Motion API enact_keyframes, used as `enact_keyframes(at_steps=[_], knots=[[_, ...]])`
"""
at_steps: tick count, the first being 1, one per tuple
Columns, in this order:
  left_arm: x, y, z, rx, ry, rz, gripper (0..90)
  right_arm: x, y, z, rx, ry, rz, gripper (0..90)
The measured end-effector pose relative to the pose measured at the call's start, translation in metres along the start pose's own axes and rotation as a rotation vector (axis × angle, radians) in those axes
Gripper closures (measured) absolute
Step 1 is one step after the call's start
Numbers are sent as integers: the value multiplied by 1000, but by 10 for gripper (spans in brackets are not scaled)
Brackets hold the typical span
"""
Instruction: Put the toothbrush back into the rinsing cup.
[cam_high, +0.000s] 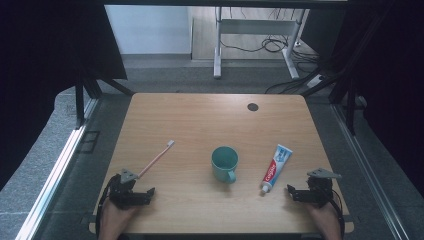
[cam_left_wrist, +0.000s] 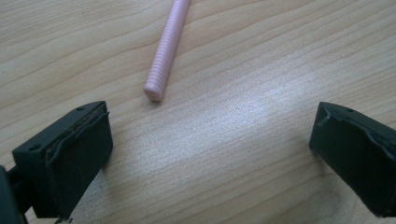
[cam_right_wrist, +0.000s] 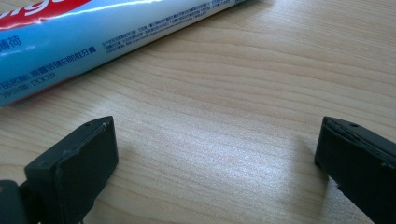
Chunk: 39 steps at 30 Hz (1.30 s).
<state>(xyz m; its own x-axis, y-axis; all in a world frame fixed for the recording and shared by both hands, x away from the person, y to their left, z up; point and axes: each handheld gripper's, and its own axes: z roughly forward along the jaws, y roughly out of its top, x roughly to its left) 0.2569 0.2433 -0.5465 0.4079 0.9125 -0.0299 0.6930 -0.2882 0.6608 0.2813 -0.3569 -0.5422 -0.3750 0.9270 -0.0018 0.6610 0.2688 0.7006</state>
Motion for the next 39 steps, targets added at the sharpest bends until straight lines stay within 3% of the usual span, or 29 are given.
enact_keyframes(at_steps=[31, 39], knots=[[-1, 1, 0, -4, 14, -13, 4, 0, 0, 0, -1, 3, -2, 0], [3, 3, -3, 13, 8, -11, 60, 0, 0, 0, -1, 3, -2, 0]])
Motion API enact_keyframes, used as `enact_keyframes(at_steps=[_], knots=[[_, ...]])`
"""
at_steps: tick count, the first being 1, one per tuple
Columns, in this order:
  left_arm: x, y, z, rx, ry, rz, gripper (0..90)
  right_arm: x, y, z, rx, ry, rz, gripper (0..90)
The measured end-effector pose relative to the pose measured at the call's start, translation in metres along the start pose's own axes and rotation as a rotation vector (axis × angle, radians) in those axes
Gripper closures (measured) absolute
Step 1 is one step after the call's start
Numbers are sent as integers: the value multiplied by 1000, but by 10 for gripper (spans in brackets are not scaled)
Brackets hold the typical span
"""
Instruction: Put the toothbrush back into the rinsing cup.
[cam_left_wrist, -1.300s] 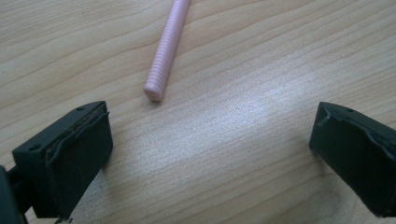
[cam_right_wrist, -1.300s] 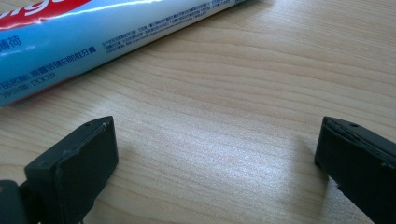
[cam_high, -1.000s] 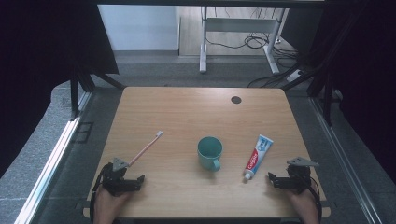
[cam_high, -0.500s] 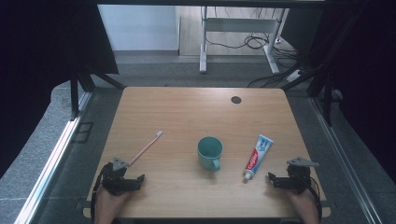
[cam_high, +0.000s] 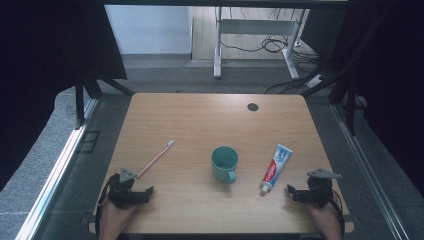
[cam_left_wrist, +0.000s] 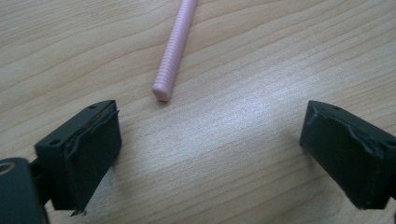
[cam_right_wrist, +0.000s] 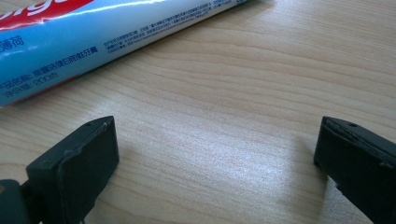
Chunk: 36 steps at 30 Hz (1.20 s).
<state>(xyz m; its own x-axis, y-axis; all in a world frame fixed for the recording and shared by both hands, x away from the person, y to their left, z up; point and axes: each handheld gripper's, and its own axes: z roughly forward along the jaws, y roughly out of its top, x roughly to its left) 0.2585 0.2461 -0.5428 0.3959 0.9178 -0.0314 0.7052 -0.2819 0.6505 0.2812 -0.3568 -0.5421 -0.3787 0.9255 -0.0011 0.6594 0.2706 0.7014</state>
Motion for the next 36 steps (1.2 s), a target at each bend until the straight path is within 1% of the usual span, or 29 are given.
enact_keyframes(at_steps=[4, 5, 6, 7, 9, 11, 12, 13, 14, 18, 19, 21, 22, 25, 26, 27, 28, 30, 31, 32, 34, 35, 36], knots=[[2, 3, -1, 19, -3, 10, 80, 0, 0, 0, 0, 0, 0, 0], [3, 5, -2, 31, -1, 18, 102, 0, 0, 0, 0, 0, 0, 0], [3, 5, -2, 31, -1, 18, 113, 0, 0, 0, 0, 0, 0, 0], [4, 7, -2, 44, -5, 25, 123, 0, 0, 0, 0, 0, 0, 0], [4, 8, -2, 51, -8, 31, 142, 0, 0, 0, 0, 0, 0, 0], [6, 11, -4, 72, -3, 47, 147, 0, 0, 0, 0, 0, 0, 0], [6, 11, -4, 72, -3, 47, 149, 0, 0, 0, 0, 0, 0, 0], [7, 12, -5, 87, 3, 50, 151, 0, 0, 0, 0, 0, 0, 0], [7, 12, -5, 87, 3, 50, 153, 0, 0, 0, 0, 0, 0, 0], [11, 17, -7, 104, -7, 50, 171, 0, 0, 0, 0, 0, 0, 0], [11, 19, -8, 109, -15, 48, 190, 0, 0, 0, 0, 0, 0, 0], [14, 24, -9, 131, -29, 54, 206, 0, 0, 0, 0, 0, 0, 0], [14, 24, -9, 131, -29, 54, 217, 0, 0, 0, 0, 0, 0, 0], [17, 31, -9, 159, -39, 63, 241, 0, 0, 0, 0, 0, 0, 0], [17, 31, -9, 159, -39, 63, 248, 0, 0, 0, 0, 0, 0, 0], [19, 34, -7, 179, -45, 64, 258, 0, 0, 0, 0, 0, -1, 0], [19, 34, -7, 179, -45, 64, 265, 0, 0, 0, 0, 0, -1, 0], [21, 37, -6, 201, -51, 66, 271, 0, 0, 0, 0, 0, 0, 0], [23, 39, -4, 229, -61, 75, 287, 0, 0, 0, 0, 0, 0, 0], [23, 39, -4, 229, -61, 75, 289, 0, 0, 0, 0, 0, 0, 0], [25, 42, -3, 253, -62, 81, 291, 0, 0, 0, 0, 0, 0, 0], [27, 45, -2, 272, -67, 84, 307, 0, 0, 0, 0, 0, 0, 0], [27, 45, -2, 272, -67, 84, 311, 0, 0, 0, 0, 0, 0, 0]])
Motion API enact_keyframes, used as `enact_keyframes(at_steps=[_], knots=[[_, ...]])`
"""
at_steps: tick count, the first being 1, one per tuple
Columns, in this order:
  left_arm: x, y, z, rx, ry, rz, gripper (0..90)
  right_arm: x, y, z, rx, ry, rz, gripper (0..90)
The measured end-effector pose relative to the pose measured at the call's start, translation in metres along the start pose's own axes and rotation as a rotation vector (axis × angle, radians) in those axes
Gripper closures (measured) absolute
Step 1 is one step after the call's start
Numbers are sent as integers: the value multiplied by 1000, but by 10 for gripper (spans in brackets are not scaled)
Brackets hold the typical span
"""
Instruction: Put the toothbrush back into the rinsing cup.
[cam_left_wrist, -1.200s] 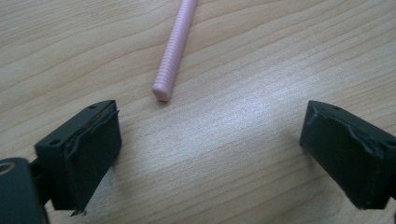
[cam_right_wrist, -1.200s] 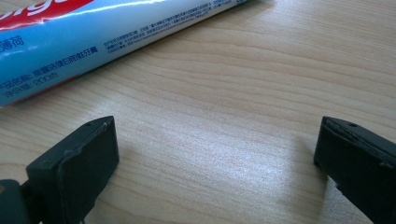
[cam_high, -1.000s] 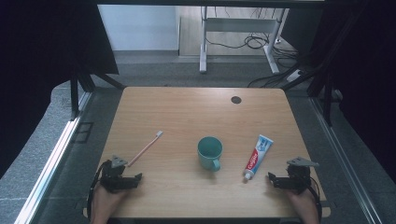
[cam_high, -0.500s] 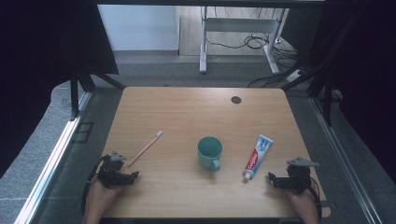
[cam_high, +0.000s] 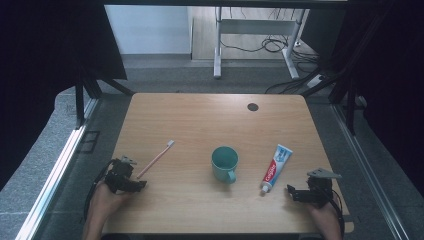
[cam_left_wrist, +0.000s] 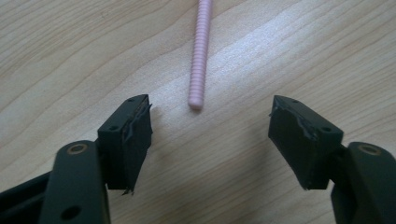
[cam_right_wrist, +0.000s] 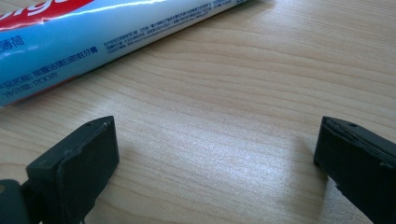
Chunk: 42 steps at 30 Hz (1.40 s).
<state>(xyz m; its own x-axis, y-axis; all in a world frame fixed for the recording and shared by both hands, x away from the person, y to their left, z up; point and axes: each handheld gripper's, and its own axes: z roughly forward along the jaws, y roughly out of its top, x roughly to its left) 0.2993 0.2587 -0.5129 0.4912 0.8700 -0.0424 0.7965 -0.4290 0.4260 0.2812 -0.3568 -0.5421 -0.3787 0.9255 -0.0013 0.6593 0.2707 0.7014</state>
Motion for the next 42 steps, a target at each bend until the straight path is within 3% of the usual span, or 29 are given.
enact_keyframes(at_steps=[11, 16, 33, 42], knots=[[11, 21, -3, 74, -3, 20, 388, 0, 0, 0, 0, 0, 1, 0], [11, 31, -2, 96, -10, 31, 440, 0, 0, 0, 0, 0, 0, 0], [8, 79, 10, 246, -49, 122, 560, 0, 0, 0, 1, -1, 0, 0], [6, 98, 16, 293, -65, 151, 603, 0, 0, 0, 0, -1, 1, 0]])
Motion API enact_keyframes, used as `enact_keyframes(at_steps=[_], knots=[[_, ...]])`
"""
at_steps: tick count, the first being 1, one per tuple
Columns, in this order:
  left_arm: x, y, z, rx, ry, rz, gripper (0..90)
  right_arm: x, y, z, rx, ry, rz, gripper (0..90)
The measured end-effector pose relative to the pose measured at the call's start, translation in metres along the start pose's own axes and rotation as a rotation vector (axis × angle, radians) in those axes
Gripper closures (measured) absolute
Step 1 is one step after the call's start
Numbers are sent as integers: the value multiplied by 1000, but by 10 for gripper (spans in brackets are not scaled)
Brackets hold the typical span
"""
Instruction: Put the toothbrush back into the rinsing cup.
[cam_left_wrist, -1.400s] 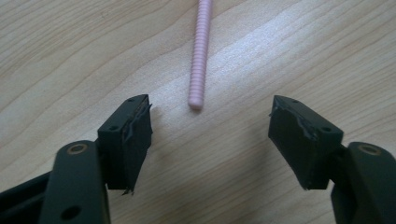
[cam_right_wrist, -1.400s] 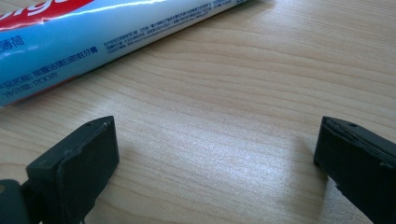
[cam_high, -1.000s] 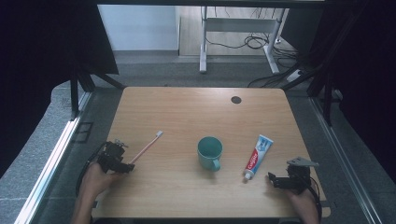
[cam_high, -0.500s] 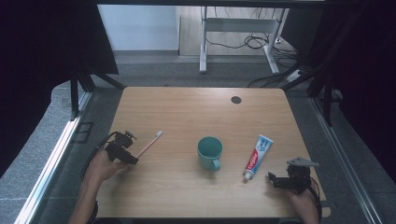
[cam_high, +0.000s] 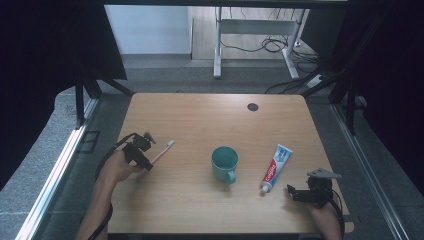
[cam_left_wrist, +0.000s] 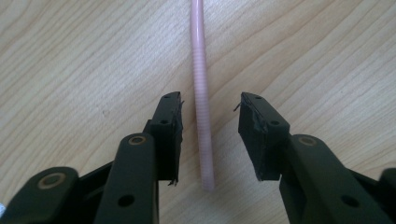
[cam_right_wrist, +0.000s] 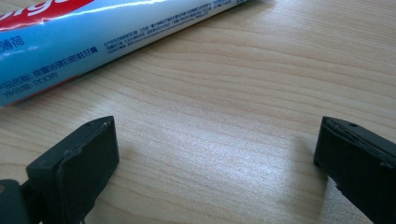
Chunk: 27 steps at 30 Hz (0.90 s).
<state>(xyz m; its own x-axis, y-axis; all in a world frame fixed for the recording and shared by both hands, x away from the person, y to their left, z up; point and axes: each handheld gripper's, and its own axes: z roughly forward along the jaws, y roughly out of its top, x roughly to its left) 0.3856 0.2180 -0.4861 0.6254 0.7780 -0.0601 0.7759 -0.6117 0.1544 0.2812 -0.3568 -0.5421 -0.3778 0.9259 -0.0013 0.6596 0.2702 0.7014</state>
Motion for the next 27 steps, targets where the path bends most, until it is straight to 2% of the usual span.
enact_keyframes(at_steps=[5, 14, 17, 22, 27], knots=[[1, 12, 1, 27, 1, 11, 644, 0, 0, 0, -1, 1, -2, 0], [4, 32, 8, 73, -10, 12, 666, 0, 0, 0, -1, 2, -6, 0], [6, 37, 11, 94, -10, 28, 666, 0, 0, 0, -2, 3, -7, 0], [6, 43, 14, 93, -7, 39, 665, 0, 0, 1, -2, 4, -9, 0], [8, 48, 16, 96, -13, 39, 702, 0, 0, 1, -2, 4, -10, 0]])
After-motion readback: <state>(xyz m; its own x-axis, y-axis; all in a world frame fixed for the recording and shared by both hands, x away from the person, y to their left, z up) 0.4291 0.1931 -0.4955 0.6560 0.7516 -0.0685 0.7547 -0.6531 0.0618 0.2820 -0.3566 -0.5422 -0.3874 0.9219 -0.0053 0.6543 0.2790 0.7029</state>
